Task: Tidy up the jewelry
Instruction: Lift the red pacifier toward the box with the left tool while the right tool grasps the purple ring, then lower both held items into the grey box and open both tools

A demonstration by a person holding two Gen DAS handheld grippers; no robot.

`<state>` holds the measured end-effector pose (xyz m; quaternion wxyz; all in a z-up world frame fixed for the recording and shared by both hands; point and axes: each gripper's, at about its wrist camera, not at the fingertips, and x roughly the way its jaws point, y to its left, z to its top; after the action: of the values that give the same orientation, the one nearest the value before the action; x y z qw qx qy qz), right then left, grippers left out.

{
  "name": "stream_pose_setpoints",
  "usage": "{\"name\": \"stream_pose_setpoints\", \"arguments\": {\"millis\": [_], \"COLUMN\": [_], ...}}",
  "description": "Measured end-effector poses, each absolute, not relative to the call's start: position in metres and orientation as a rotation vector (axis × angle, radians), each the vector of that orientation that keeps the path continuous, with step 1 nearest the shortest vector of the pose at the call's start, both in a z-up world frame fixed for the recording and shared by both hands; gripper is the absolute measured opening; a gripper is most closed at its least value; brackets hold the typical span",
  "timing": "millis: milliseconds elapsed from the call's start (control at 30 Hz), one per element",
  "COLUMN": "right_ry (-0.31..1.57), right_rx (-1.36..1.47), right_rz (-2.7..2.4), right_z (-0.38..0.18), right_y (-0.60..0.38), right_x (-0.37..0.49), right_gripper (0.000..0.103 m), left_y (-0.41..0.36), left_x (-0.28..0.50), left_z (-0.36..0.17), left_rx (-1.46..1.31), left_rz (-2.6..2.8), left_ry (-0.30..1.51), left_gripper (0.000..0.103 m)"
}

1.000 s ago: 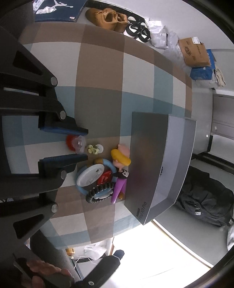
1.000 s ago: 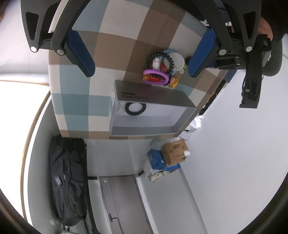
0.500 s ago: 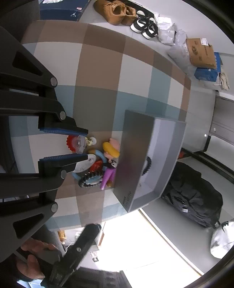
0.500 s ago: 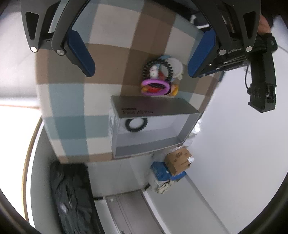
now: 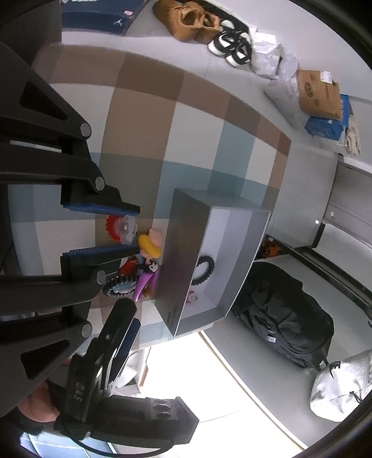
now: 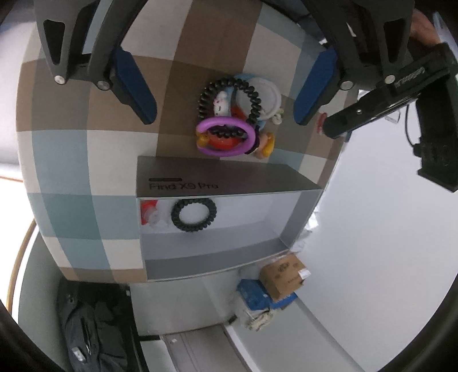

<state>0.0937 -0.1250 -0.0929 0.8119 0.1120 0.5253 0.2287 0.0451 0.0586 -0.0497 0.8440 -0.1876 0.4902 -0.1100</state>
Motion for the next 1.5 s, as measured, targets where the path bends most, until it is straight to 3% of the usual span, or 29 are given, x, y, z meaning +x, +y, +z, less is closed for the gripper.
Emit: {"name": "stream_pose_setpoints", "arguments": {"millis": [133, 433, 533, 600, 1500], "right_ry": [1.132, 1.159, 1.167, 1.176, 1.020], "right_rx": [0.229, 0.184, 0.175, 0.152, 0.255], "right_rz": [0.473, 0.478, 0.454, 0.444, 0.535], "right_z": [-0.096, -0.105, -0.107, -0.108, -0.054], "right_y": [-0.118, -0.099, -0.098, -0.096, -0.129], "right_x": [0.099, 0.109, 0.112, 0.113, 0.083], "right_gripper": [0.091, 0.076, 0.067, 0.056, 0.053], "left_y": [0.060, 0.062, 0.061, 0.060, 0.059], "left_x": [0.045, 0.049, 0.050, 0.050, 0.054], "left_z": [-0.048, -0.050, -0.052, -0.051, -0.033], "left_rx": [-0.393, -0.407, -0.398, -0.399, -0.416], "left_rz": [-0.241, -0.256, -0.254, -0.253, -0.222], "left_ry": [1.028, 1.041, 1.047, 1.046, 0.975], "left_gripper": [0.015, 0.015, 0.015, 0.015, 0.015]}}
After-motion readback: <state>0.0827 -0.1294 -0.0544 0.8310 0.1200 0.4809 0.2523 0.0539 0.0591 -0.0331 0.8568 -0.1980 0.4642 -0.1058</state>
